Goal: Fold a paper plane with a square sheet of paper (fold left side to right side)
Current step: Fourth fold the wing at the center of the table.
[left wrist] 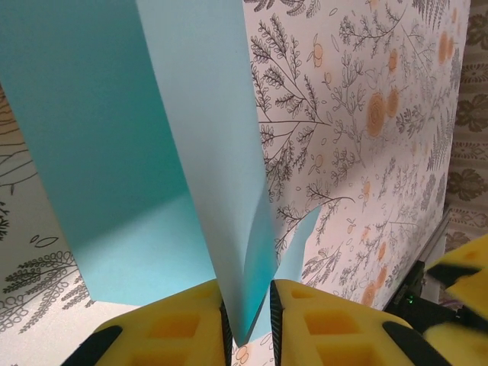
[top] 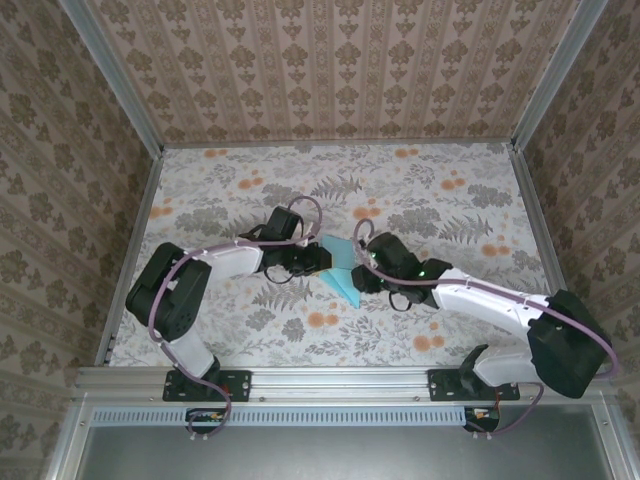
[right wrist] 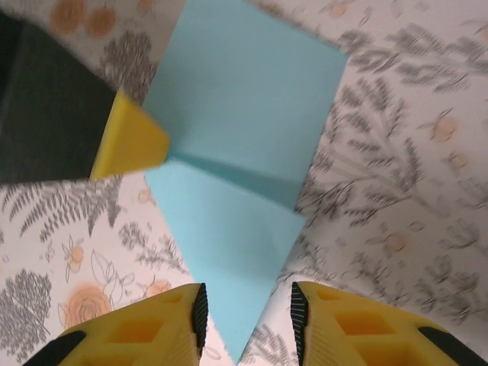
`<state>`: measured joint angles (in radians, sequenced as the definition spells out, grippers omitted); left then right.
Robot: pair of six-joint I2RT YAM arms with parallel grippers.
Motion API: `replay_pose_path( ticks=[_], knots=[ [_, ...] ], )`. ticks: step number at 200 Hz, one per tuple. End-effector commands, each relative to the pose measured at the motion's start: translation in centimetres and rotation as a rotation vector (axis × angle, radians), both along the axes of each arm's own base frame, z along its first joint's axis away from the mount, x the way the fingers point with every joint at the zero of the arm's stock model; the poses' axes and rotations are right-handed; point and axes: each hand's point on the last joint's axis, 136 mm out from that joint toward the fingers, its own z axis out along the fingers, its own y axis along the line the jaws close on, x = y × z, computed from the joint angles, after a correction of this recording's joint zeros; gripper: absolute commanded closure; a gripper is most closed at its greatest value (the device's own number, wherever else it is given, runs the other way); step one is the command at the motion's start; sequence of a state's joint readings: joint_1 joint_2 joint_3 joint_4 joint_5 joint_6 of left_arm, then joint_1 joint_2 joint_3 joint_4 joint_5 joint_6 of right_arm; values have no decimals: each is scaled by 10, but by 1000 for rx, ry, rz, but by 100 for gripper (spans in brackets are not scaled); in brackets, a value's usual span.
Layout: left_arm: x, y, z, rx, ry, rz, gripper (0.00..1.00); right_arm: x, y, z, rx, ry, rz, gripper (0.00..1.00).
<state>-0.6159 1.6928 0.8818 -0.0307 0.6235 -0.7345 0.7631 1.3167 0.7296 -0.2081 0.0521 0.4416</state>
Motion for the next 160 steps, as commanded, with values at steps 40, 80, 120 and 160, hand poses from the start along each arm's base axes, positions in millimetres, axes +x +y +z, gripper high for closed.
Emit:
replay_pose_path(
  ticks=[40,80,120,160],
  knots=[
    [5,-6,22,-22,-15,8,79,0,27,-36,-173,-29,20,58],
    [6,-6,23,-24,-13,11,79,3,31,-48,-233,-26,27,58],
    [6,-7,25,-22,-15,7,79,5,28,-55,-277,-24,29,60],
    [6,-5,26,-16,-20,10,77,5,26,-57,-291,-23,25,68]
  ],
)
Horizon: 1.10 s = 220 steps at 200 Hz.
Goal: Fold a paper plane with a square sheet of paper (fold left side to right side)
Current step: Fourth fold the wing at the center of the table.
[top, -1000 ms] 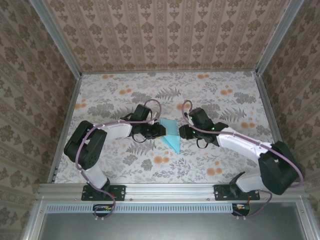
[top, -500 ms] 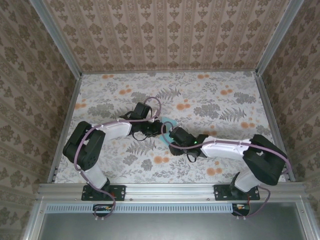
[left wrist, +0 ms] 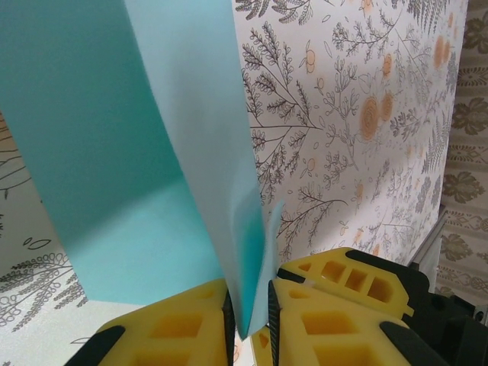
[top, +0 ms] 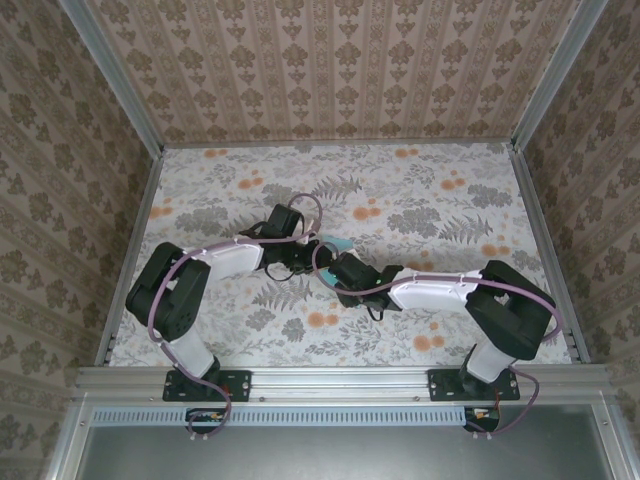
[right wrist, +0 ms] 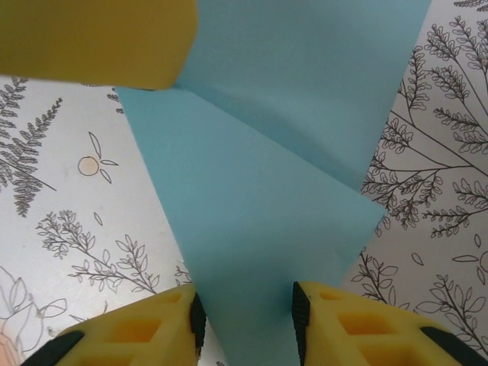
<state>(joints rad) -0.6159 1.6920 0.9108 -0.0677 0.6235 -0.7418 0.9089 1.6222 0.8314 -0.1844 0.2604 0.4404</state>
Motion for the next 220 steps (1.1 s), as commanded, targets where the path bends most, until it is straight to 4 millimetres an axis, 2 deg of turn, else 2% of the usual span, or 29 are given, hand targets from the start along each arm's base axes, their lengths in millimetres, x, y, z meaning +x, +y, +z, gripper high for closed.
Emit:
replay_pose_path(
  ticks=[1,33,74,112,137,175,220],
  knots=[
    [4,-3,21,-20,-32,5,77,3,-2,1,-42,-15,0,68],
    [4,3,25,-12,-42,12,73,0,-2,-2,-38,0,2,80],
    [1,13,39,-8,-76,1,65,-8,1,-7,-14,40,15,94],
    [3,37,45,6,-94,56,56,-12,7,-3,67,72,13,98],
    [-1,47,38,18,-80,77,56,-14,14,5,145,98,19,98],
    [-6,39,16,1,-31,63,66,-15,17,7,241,158,14,98],
    [-6,10,4,-10,-7,4,66,-18,16,4,309,209,9,98]
  ],
)
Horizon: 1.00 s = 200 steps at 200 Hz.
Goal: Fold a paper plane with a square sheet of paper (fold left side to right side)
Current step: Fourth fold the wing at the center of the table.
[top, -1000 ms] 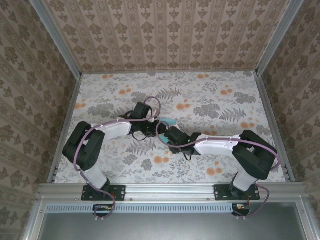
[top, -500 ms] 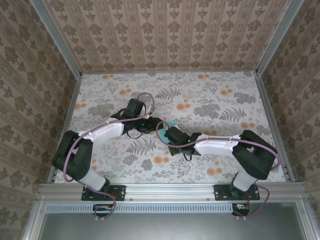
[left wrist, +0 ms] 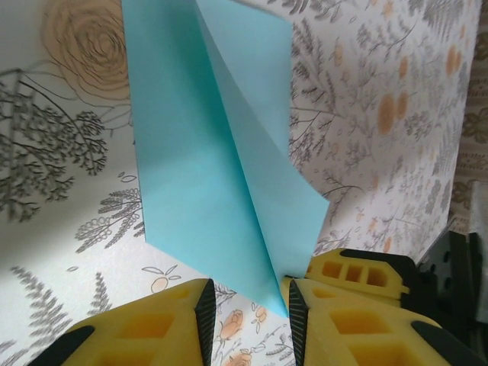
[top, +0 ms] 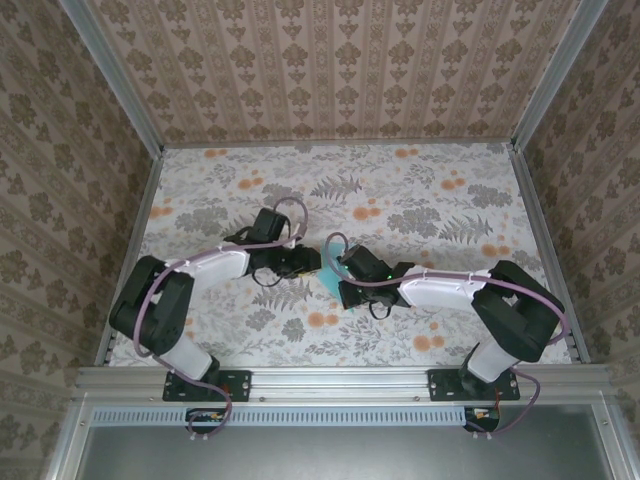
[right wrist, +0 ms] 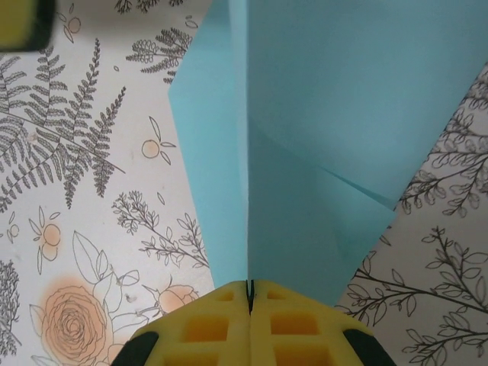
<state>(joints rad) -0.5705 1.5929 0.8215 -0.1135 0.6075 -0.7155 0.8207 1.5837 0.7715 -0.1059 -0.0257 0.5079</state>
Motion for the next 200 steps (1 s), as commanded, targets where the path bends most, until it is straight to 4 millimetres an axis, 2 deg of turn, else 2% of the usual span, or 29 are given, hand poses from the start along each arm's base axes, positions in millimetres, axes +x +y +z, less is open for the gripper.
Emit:
replay_pose_path(
  ticks=[1,74,200],
  knots=[
    [4,-21,5,-42,-9,-34,66,-5,6,6,79,38,5,98],
    [6,-42,-16,-21,30,-70,66,-5,1,-1,126,82,-26,98],
    [7,-35,-51,69,94,-35,62,-3,-1,-10,202,142,-64,97]
  ],
)
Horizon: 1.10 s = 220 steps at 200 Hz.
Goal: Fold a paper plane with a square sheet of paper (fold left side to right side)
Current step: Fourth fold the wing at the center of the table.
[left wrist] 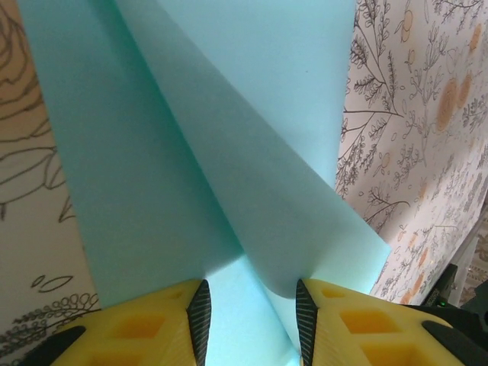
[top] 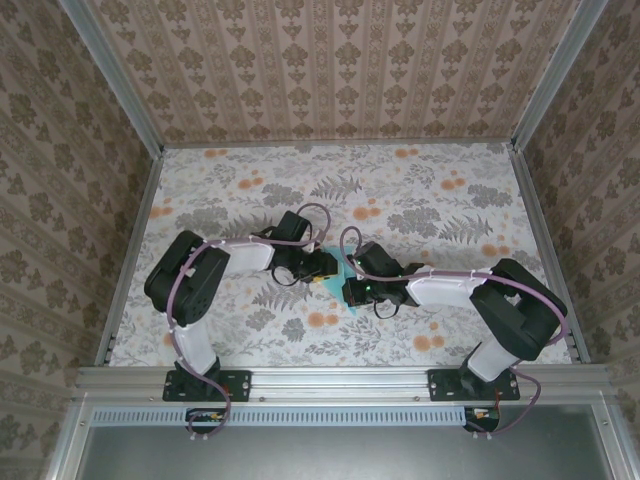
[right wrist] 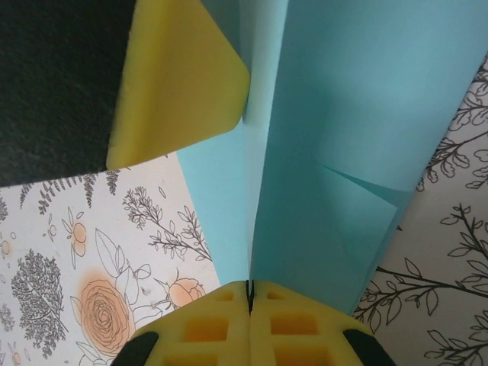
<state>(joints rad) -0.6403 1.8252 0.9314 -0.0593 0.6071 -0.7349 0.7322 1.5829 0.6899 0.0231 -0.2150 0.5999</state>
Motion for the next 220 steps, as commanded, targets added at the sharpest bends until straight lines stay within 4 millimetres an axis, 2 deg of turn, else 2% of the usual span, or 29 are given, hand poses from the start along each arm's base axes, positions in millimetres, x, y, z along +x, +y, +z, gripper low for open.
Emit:
replay_pose_path(
  ticks=[1,71,106,159,189,220],
  knots=[
    [2,0,-9,33,23,20,62,-1,1,-3,28,22,-5,97],
    [1,5,-15,70,36,24,62,0,0,1,35,22,-8,90],
    [1,6,-16,74,39,22,62,4,-1,15,65,-1,-15,83],
    [2,5,-14,72,35,21,62,14,-9,40,155,-16,-32,65],
    [1,5,-13,75,33,19,62,25,-12,42,189,-7,-64,65],
    [2,5,-12,72,29,20,62,30,-3,35,209,24,-55,66]
  ],
)
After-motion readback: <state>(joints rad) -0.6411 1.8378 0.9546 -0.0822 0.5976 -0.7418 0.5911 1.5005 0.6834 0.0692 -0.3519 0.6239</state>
